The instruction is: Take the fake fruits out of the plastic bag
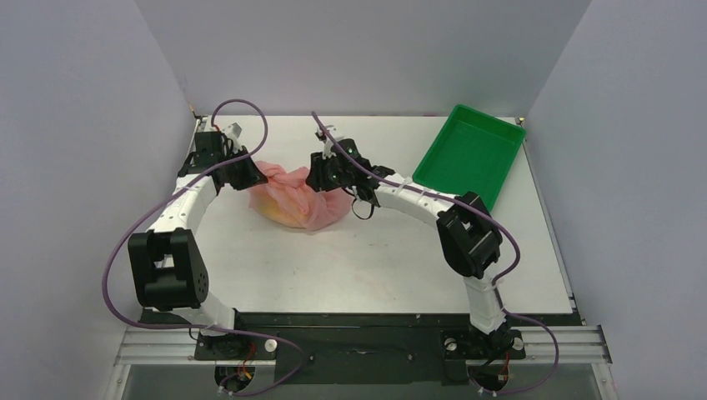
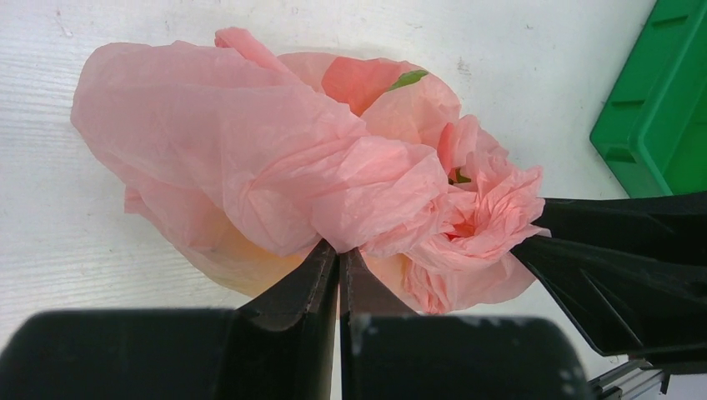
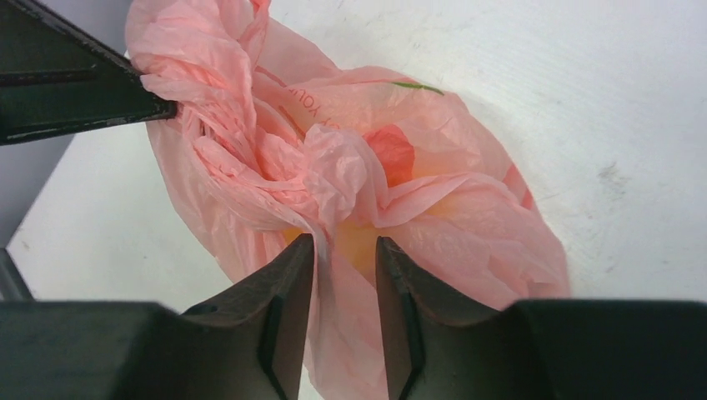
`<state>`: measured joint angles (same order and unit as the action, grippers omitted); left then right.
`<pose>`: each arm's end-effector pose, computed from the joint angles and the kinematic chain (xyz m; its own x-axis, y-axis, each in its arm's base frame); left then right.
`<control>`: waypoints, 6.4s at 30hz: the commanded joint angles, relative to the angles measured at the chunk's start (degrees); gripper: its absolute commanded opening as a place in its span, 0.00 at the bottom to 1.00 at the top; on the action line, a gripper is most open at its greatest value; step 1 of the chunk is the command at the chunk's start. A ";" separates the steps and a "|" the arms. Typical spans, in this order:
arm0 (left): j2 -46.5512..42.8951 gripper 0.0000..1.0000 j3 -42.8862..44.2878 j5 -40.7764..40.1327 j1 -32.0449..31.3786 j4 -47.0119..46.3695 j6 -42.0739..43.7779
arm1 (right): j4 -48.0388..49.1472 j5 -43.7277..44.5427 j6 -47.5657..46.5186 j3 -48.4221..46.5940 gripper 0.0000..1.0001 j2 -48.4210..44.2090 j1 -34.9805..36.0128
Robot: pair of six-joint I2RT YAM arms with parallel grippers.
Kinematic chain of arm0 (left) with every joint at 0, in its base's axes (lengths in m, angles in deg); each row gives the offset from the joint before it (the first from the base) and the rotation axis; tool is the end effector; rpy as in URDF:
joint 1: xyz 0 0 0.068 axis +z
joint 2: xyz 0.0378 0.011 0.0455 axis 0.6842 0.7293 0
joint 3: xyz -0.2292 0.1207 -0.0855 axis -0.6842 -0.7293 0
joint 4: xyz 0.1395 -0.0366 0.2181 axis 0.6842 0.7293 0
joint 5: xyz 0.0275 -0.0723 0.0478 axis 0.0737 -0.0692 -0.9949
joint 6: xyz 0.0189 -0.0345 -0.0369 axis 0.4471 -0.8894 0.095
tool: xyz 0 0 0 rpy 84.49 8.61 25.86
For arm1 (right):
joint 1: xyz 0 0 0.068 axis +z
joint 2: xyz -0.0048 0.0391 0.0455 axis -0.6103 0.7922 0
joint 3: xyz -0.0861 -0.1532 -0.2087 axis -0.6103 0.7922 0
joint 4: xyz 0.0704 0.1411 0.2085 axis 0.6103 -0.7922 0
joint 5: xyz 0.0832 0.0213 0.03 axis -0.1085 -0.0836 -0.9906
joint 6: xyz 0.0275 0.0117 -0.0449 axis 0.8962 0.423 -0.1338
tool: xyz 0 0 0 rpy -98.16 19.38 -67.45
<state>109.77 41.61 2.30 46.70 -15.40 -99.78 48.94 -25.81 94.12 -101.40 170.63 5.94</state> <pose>0.3469 0.0077 0.2628 -0.7541 -0.3699 -0.5427 -0.0651 0.8644 -0.4986 0.3470 0.3414 0.2357 -0.6602 -0.0531 -0.7493 -0.5943 0.6469 0.4778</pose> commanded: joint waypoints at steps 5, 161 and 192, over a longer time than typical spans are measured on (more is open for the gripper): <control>-0.14 0.00 -0.12 3.91 0.51 -3.92 -0.19 | -4.36 6.31 -9.80 -7.28 0.49 -5.73 4.07; 3.91 0.14 13.87 -31.86 -15.09 16.32 9.73 | 2.69 -5.69 -7.57 5.87 0.00 -12.03 -1.36; -30.36 0.42 -11.71 5.82 10.41 -3.01 -5.65 | 13.08 -2.49 -2.67 14.29 0.00 -16.85 -2.60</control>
<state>82.62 23.42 1.86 57.26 -19.77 -112.98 58.49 -26.23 91.94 -85.20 155.83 3.25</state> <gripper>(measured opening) 0.295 0.007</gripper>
